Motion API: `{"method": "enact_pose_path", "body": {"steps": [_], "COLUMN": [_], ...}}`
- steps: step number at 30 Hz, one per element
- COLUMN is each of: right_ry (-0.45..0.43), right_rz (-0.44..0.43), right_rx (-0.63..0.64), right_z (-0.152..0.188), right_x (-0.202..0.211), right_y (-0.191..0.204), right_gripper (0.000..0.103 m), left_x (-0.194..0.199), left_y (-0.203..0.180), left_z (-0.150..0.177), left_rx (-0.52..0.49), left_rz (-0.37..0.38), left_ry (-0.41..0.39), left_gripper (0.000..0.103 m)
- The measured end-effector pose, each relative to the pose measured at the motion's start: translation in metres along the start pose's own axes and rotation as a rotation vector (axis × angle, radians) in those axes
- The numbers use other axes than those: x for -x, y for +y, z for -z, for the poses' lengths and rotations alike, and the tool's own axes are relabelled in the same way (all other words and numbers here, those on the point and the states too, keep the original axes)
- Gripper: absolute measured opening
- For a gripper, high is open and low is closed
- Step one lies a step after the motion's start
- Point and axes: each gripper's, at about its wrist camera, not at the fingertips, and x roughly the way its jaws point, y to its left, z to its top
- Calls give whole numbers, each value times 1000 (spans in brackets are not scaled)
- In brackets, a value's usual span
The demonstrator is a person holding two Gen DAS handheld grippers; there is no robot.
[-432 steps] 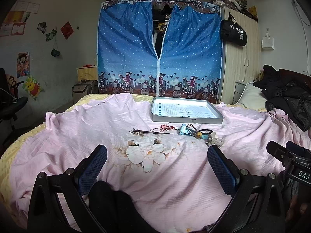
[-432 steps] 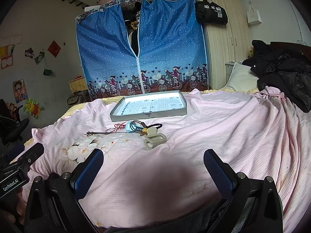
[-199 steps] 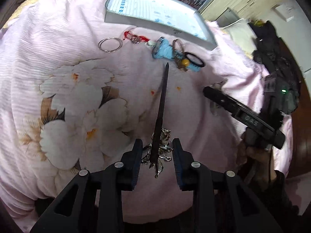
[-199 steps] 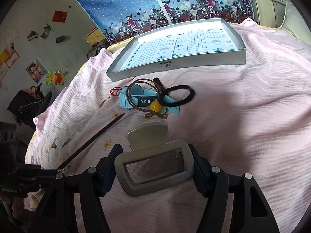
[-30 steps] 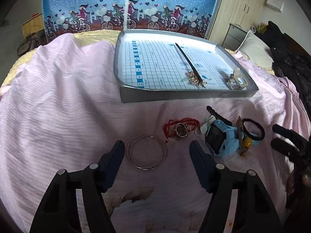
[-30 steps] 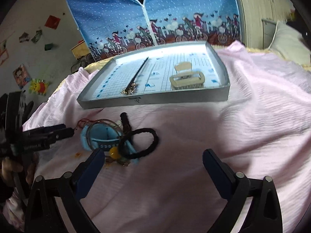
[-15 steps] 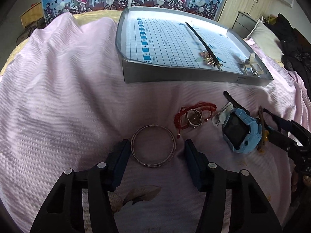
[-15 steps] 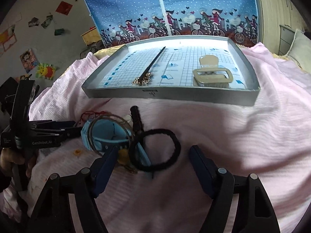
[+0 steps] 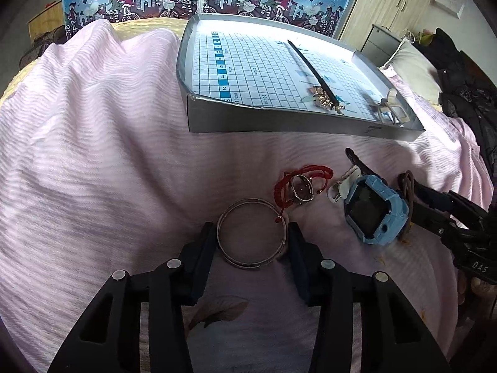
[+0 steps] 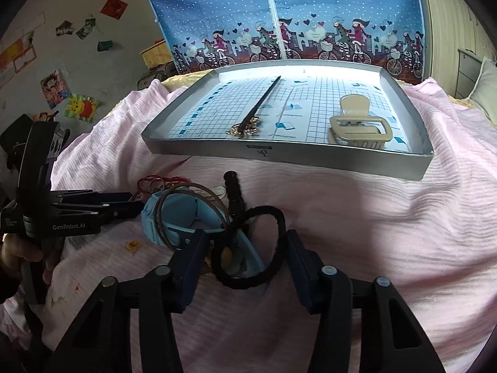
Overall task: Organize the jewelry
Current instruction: 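Grasp the silver hoop earrings with the left tool, then grasp the black hair tie with the right tool while the left tool lifts the hoops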
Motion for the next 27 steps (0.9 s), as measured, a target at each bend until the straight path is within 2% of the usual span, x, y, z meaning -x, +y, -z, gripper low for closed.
{"method": "enact_pose_path", "body": {"steps": [7,14,15,19,21,27], "right_ry": [-6,-23,-27,-32,-32,-42], "right_rz": [-26,-26,-20,-20,-22,-20], "right_rx": [11,28,28,2,-2,-1], "right_z": [1,0,0,0,-1,-2], "right_x": [1,3,4,5,5,9], "right_y": [5,9,9,4,3,4], "right_gripper": [29,21,10,9,9,9], "left_x": [9,18,19,24,25,29], "left_y": [2,6,6,4,-2,-35], "left_z": [5,8,8,13,16,30], "left_rx": [15,48,50,52,30,-94], "left_rz": [72,130,134,157,194,167], "left_ry": [-37,-80,-85,-104,-99,-120], "left_gripper": [40,40,40,37,37,37]}}
